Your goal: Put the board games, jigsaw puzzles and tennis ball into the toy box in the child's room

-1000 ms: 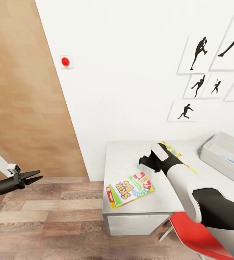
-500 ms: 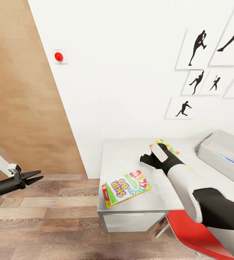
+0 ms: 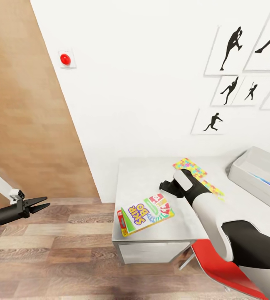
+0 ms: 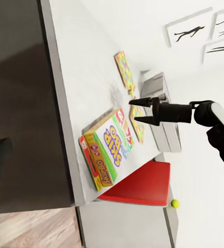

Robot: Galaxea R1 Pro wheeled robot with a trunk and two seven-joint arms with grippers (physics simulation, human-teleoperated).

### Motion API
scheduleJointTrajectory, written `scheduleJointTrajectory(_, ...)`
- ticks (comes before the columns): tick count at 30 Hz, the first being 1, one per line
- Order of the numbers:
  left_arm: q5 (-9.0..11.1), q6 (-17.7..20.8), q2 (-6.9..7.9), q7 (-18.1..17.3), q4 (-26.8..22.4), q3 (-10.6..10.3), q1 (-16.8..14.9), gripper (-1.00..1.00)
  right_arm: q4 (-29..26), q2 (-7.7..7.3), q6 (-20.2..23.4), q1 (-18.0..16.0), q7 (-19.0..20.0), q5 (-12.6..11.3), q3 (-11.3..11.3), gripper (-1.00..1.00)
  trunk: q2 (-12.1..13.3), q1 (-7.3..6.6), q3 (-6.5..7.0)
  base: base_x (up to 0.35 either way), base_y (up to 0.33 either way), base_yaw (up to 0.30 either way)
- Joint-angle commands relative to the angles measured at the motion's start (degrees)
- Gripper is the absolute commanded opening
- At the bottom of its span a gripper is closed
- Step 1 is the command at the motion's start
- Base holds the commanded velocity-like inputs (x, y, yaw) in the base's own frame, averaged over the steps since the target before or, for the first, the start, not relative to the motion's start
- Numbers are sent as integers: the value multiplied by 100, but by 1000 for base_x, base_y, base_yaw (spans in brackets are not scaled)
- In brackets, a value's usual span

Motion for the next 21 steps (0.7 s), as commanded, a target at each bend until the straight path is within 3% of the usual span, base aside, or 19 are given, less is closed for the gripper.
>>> scheduleJointTrajectory(1, -4, 61, 1, -23, 0, 2, -4, 100, -7, 0, 13, -3, -49, -60, 44, 100, -11, 3, -20, -25, 0, 0)
scheduleJointTrajectory(21, -2, 61, 1, -23, 0, 9, -4, 100, -8, 7, 19, 13, -46, -70, 44, 100, -11, 3, -208, -3, 0, 0)
